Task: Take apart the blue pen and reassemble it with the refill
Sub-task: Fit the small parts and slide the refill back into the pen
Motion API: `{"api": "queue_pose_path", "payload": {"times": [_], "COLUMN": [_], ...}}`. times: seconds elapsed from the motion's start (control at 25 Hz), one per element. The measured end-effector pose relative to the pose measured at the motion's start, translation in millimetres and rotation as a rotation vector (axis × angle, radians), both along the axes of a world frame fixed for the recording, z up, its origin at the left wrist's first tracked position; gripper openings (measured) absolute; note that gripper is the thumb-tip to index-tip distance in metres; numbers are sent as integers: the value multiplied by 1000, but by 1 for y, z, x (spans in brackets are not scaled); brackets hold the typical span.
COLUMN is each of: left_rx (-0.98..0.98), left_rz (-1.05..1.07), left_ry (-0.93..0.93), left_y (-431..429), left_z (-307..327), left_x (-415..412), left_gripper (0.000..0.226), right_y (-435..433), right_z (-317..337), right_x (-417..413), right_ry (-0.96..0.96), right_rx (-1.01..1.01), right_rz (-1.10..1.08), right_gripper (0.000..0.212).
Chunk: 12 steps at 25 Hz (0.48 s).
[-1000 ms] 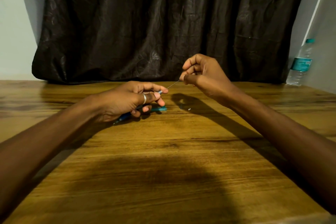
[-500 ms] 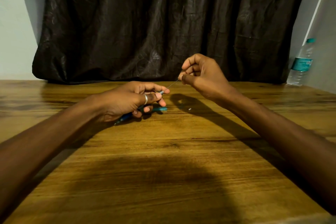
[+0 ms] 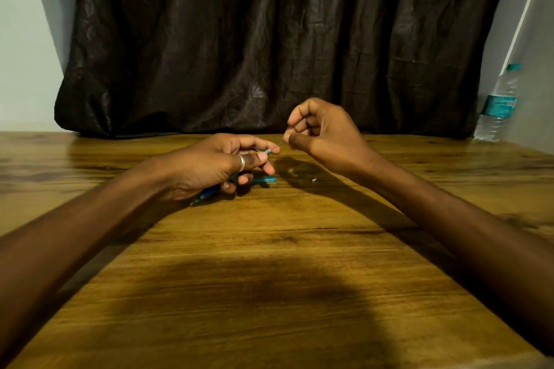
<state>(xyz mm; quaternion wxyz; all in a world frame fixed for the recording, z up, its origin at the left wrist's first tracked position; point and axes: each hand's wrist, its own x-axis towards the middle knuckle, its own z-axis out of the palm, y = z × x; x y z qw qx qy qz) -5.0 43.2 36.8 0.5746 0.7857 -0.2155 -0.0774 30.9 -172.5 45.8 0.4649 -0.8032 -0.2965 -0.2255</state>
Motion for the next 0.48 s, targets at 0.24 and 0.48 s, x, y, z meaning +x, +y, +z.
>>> {"api": "queue_pose_path", "payload": {"times": [0.24,0.48], "left_rx": [30,3], "left_rz": [-5,6], "left_ry": [-16,-10], "left_y": [1,1], "left_z": [-2,-5], "left_x": [3,7], "left_gripper": [26,23], "right_y": [6,11], "right_z": [-4,-6], "right_x": [-3,-6], "right_ry": [7,5], "right_rx": [-3,-6], "right_rz": [41,72], "right_gripper": [25,26]}}
